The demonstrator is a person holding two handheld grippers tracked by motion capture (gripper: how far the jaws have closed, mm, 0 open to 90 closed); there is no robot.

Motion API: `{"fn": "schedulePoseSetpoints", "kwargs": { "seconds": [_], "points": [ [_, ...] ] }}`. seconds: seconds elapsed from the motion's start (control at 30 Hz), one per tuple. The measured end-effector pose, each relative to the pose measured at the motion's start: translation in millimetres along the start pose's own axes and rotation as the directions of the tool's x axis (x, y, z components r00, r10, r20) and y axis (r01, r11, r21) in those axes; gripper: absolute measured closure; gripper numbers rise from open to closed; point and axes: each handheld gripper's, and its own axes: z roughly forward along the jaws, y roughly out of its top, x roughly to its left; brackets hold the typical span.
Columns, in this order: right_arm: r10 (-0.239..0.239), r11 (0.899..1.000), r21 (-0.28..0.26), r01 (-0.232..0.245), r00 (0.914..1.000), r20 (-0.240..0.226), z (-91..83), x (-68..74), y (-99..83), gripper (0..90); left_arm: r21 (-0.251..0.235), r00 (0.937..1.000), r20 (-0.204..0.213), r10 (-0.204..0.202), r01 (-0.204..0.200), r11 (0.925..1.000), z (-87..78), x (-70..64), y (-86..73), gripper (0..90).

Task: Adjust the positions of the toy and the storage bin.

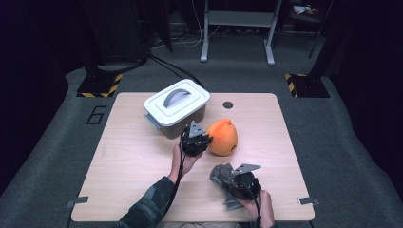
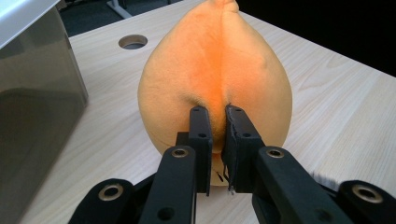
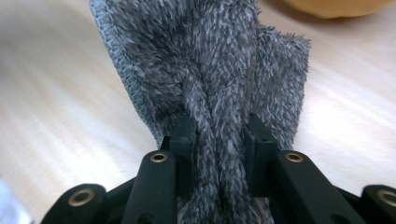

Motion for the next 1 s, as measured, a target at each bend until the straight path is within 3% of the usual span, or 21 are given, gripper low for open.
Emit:
{"fn": "schedulePoseSetpoints", "kwargs": {
  "seconds": [0.07,0.13,0.27,0.37,0.53,0.8,0.9,1.0],
  "points": [
    [-0.009,1.000,0.001,0.009,0.9999,0.005,1.3,3.3,-0.7,69.1,0.000,1.0000,0.001,-0.001,0.001,1.0000,0.0,0.2,-0.1,81.9],
    [-0.041,0.999,0.020,0.041,0.9991,-0.007,4.4,10.2,-1.9,62.4,0.001,1.0000,0.002,0.000,0.000,1.0000,-0.2,0.3,-0.1,81.9],
    [-0.064,0.998,-0.013,0.064,0.9975,-0.028,4.7,10.0,-2.9,46.3,0.005,1.0000,0.008,-0.002,0.002,1.0000,-0.6,0.6,-0.4,81.9],
    [-0.027,0.997,-0.066,0.025,0.9992,-0.028,-0.2,10.1,-3.2,32.4,0.001,1.0000,0.005,-0.005,0.005,1.0000,-0.4,0.4,-0.9,81.8],
    [-0.012,0.993,-0.117,0.009,0.9997,-0.020,-8.9,3.5,-2.9,18.2,0.001,1.0000,0.005,-0.002,0.002,1.0000,-0.4,0.4,-1.1,81.6],
    [0.065,0.980,-0.194,-0.053,0.9961,0.059,-13.4,-31.4,-9.4,10.6,-0.001,0.9999,0.011,0.000,0.000,1.0000,-0.5,0.2,-1.8,81.8],
    [0.110,0.975,-0.201,-0.089,0.9895,0.094,-10.3,-49.8,-14.4,7.7,-0.002,1.0000,0.010,0.001,-0.001,1.0000,-0.6,0.5,-2.1,81.8],
    [0.150,0.963,-0.246,-0.113,0.9793,0.136,-8.1,-68.2,-20.3,9.1,-0.009,1.0000,0.006,0.007,-0.007,0.9999,-0.5,0.5,-2.7,82.1]
  ]
}}
